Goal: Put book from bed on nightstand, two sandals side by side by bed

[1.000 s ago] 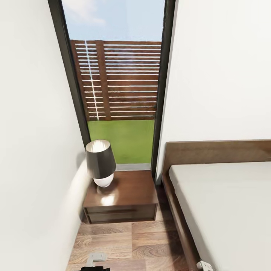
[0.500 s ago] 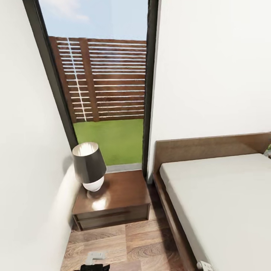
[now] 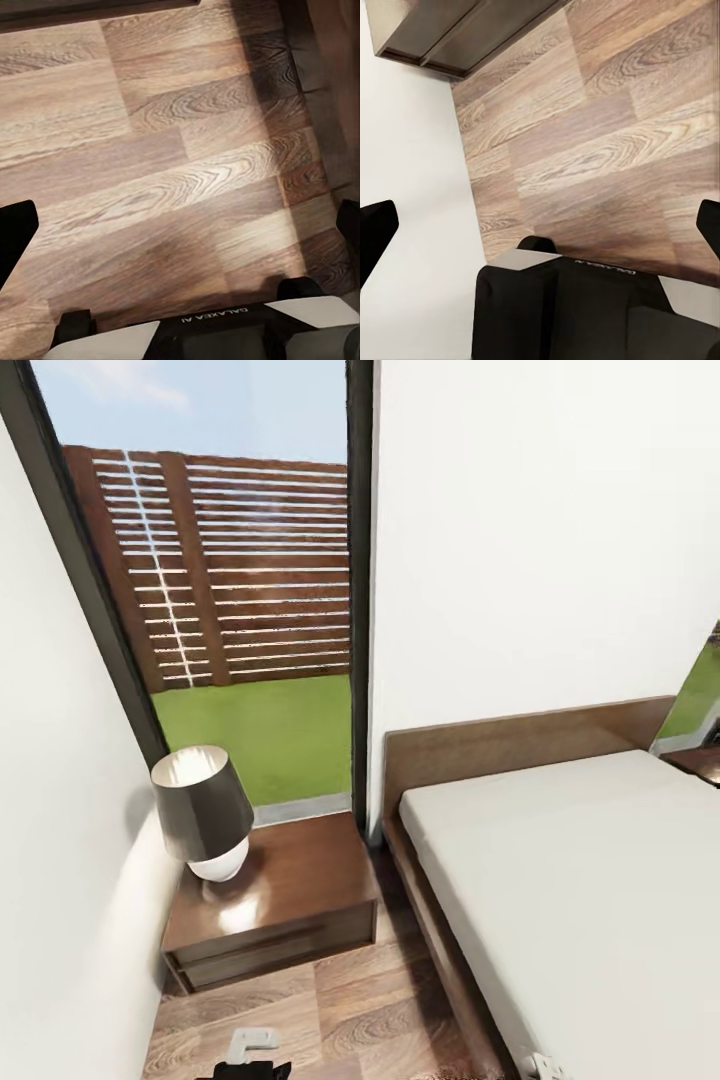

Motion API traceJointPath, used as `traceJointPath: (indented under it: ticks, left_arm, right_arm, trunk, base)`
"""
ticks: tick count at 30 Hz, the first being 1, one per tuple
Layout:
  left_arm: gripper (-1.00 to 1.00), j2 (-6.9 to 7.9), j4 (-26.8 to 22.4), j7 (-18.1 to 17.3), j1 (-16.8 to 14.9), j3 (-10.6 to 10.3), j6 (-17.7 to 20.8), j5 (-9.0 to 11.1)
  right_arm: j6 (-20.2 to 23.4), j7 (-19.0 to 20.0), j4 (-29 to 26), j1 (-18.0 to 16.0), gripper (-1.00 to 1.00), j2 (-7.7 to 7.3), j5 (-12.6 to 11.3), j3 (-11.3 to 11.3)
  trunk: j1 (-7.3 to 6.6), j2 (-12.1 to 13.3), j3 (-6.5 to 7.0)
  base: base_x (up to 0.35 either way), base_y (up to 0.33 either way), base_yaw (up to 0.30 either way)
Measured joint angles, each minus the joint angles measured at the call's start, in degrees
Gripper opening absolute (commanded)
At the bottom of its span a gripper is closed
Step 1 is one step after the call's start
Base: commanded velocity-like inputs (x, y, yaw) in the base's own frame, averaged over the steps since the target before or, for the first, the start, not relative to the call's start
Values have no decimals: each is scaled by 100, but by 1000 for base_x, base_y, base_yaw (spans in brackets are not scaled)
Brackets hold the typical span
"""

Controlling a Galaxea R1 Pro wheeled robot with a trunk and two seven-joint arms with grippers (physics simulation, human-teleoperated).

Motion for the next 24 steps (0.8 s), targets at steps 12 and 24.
traceJointPath:
  ticks: [12,24]
  left_arm:
    - [100,-6,0,0,7,0,0,1]
    - [100,-6,0,0,9,0,0,1]
  right_arm:
    - [-2,0,1,0,100,0,0,-1]
    - [-1,0,1,0,100,0,0,0]
  trunk:
    - [0,0,-27]
    - [0,0,-54]
  base:
    - [0,0,-220]
    - [0,0,-219]
